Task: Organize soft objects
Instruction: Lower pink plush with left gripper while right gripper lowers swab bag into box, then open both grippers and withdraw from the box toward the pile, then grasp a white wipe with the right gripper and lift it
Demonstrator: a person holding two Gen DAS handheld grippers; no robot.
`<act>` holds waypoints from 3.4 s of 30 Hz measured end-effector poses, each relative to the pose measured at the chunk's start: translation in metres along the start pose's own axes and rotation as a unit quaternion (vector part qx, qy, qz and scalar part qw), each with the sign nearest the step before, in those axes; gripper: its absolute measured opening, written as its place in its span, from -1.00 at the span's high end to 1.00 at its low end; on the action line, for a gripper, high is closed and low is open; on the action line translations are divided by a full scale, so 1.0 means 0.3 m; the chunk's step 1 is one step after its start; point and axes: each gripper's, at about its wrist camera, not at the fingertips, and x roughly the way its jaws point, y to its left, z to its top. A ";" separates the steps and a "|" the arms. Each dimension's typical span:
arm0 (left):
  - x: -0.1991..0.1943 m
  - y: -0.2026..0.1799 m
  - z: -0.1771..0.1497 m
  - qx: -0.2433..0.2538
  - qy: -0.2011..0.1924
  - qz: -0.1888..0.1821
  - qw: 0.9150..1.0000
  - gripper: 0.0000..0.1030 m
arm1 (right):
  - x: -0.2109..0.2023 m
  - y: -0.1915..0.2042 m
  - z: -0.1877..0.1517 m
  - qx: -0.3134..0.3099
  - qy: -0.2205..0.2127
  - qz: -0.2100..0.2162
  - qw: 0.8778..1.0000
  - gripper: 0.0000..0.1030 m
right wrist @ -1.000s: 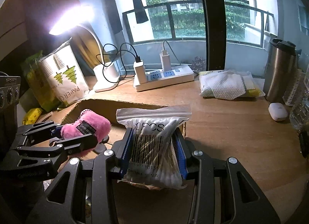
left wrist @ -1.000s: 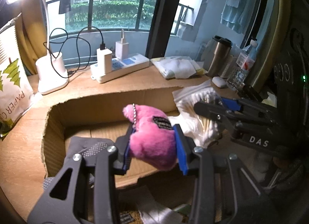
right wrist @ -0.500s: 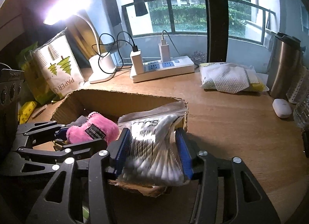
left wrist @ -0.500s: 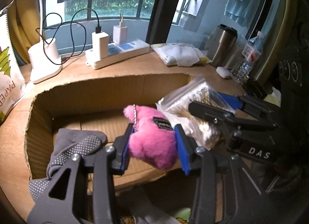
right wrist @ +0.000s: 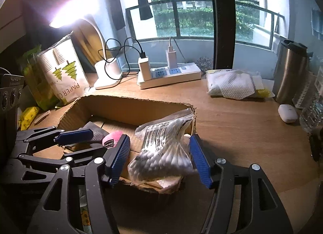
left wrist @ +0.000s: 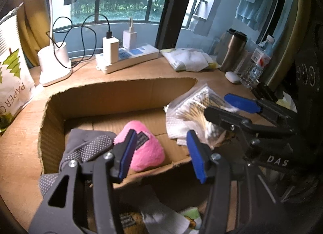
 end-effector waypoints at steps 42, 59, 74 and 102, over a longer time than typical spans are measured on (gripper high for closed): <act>-0.297 0.089 -0.213 -0.020 -0.044 0.013 0.999 -0.04 | -0.225 0.202 -0.161 -0.006 -0.016 -0.022 1.000 -0.29; -0.312 0.195 -0.349 -0.046 -0.033 0.011 0.998 -0.04 | -0.162 0.359 -0.254 -0.037 0.032 -0.005 0.999 -0.29; -0.288 0.259 -0.418 -0.065 -0.019 0.011 0.998 -0.04 | -0.059 0.477 -0.336 -0.071 0.083 0.017 0.994 -0.28; -0.217 0.182 -0.348 -0.036 0.000 0.017 0.999 -0.06 | -0.185 0.380 -0.229 -0.088 0.005 0.000 0.996 0.86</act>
